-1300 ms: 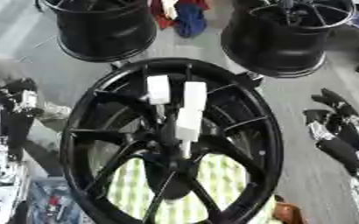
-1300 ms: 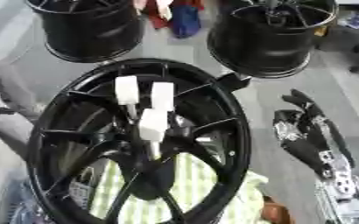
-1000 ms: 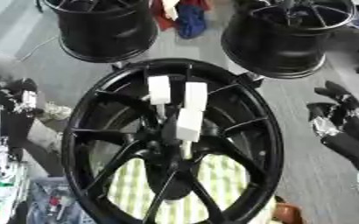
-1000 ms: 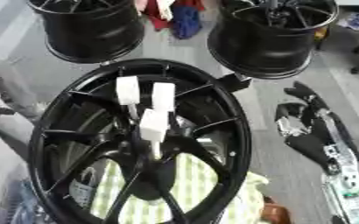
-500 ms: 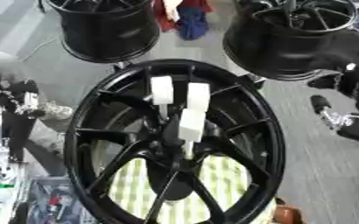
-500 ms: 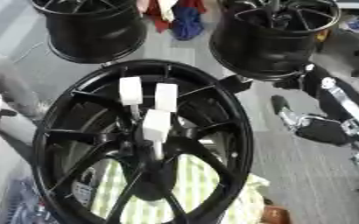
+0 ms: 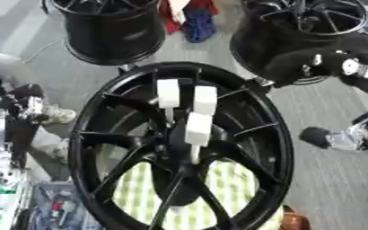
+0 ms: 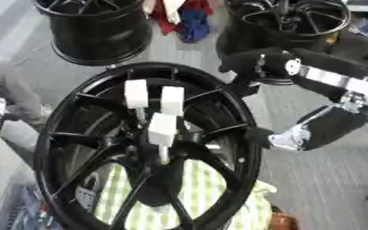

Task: Pull the pin out of the wheel hub.

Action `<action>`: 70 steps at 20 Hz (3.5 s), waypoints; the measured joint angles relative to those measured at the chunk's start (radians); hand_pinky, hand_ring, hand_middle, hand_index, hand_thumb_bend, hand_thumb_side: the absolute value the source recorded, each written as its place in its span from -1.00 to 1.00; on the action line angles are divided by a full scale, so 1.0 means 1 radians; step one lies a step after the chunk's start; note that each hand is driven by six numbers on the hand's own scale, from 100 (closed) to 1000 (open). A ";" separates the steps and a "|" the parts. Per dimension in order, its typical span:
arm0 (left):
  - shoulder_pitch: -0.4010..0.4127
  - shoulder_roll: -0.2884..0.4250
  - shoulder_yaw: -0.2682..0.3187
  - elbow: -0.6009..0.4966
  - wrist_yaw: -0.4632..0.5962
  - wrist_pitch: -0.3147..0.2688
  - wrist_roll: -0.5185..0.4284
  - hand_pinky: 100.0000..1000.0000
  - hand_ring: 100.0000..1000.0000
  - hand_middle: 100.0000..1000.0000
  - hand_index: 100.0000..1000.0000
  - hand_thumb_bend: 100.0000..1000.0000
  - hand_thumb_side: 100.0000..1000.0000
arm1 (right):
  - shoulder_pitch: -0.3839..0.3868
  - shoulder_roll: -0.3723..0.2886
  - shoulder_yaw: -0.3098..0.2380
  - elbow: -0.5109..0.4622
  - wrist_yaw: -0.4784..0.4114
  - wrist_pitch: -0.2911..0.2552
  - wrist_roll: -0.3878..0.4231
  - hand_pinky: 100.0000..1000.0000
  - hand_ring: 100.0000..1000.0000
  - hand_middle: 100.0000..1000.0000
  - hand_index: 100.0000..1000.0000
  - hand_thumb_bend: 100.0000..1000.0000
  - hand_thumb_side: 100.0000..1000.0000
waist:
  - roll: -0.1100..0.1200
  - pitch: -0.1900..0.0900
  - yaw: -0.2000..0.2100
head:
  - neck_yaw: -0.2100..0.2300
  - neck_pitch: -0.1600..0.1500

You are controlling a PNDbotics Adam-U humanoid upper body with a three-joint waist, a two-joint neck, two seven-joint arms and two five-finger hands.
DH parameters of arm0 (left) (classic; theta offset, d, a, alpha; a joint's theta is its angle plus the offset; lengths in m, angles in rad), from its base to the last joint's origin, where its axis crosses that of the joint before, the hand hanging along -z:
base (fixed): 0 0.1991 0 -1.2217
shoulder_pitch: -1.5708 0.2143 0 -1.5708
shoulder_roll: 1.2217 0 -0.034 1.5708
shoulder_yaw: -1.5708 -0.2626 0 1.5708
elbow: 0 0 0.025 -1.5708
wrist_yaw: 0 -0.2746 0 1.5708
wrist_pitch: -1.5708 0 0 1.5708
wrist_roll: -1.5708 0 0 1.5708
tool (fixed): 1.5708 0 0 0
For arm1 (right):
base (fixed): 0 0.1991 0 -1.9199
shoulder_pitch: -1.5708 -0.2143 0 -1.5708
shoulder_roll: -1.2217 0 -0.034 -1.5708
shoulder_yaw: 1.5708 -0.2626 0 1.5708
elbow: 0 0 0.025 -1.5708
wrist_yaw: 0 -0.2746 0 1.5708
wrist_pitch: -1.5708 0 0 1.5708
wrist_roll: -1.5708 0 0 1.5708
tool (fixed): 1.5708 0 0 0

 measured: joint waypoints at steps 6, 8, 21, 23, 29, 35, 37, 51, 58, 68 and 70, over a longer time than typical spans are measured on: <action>0.005 0.000 0.000 0.000 -0.001 0.000 -0.001 -0.11 0.42 0.28 0.45 -0.63 0.15 | -0.114 0.010 0.075 0.000 -0.016 0.038 0.096 0.57 0.55 0.77 1.00 -0.44 -0.50 | -0.002 0.000 0.001 | -0.002 0.000; 0.005 0.000 -0.001 0.000 -0.001 0.001 -0.002 -0.11 0.42 0.29 0.45 -0.63 0.15 | -0.147 0.025 0.097 0.000 -0.020 0.056 0.120 0.57 0.54 0.77 1.00 -0.45 -0.50 | -0.002 0.000 0.001 | -0.003 0.000; 0.006 0.000 -0.006 0.000 -0.003 0.001 -0.006 -0.11 0.42 0.29 0.45 -0.64 0.15 | -0.245 0.142 0.176 0.084 0.020 0.083 0.205 0.57 0.56 0.80 1.00 -0.52 -0.51 | -0.007 0.000 0.006 | -0.009 0.000; 0.006 0.000 -0.006 0.000 -0.003 0.001 -0.006 -0.11 0.42 0.29 0.45 -0.64 0.15 | -0.249 0.156 0.182 0.103 0.038 0.078 0.212 0.57 0.56 0.80 1.00 -0.52 -0.50 | -0.009 0.000 0.006 | -0.010 0.000; 0.006 0.000 -0.006 0.000 -0.003 0.001 -0.007 -0.11 0.42 0.29 0.45 -0.64 0.15 | -0.269 0.198 0.196 0.157 0.109 0.056 0.236 0.56 0.56 0.79 1.00 -0.55 -0.49 | -0.009 -0.001 0.007 | -0.011 0.000; 0.007 0.000 -0.006 0.000 -0.003 0.000 -0.008 -0.11 0.42 0.29 0.45 -0.65 0.15 | -0.280 0.227 0.200 0.206 0.186 0.030 0.244 0.55 0.57 0.78 1.00 -0.58 -0.49 | -0.009 -0.001 0.010 | -0.012 0.000; 0.007 0.000 -0.006 0.001 -0.003 0.000 -0.008 -0.11 0.42 0.29 0.45 -0.65 0.15 | -0.283 0.233 0.203 0.222 0.212 0.020 0.246 0.55 0.58 0.78 1.00 -0.58 -0.49 | -0.010 -0.001 0.011 | -0.012 0.000; 0.007 0.000 -0.006 0.001 -0.003 -0.001 -0.008 -0.11 0.42 0.29 0.45 -0.65 0.15 | -0.284 0.261 0.211 0.305 0.322 -0.033 0.244 0.56 0.61 0.76 0.96 -0.60 -0.50 | -0.013 -0.001 0.013 | -0.015 0.000; 0.007 0.000 -0.006 0.001 -0.003 -0.001 -0.009 -0.11 0.42 0.29 0.45 -0.65 0.16 | -0.291 0.272 0.212 0.330 0.341 -0.049 0.249 0.55 0.58 0.74 0.96 -0.61 -0.51 | -0.013 -0.001 0.014 | -0.016 0.000; 0.006 0.000 -0.007 0.001 -0.003 -0.001 -0.009 -0.11 0.42 0.29 0.45 -0.65 0.16 | -0.298 0.297 0.218 0.356 0.376 -0.060 0.251 0.50 0.53 0.74 0.95 -0.67 -0.54 | -0.014 -0.001 0.018 | -0.019 0.000; 0.006 0.000 -0.007 0.001 -0.003 -0.001 -0.009 -0.11 0.42 0.29 0.45 -0.65 0.16 | -0.301 0.298 0.218 0.361 0.384 -0.063 0.252 0.48 0.51 0.73 0.95 -0.68 -0.54 | -0.015 -0.001 0.019 | -0.020 0.000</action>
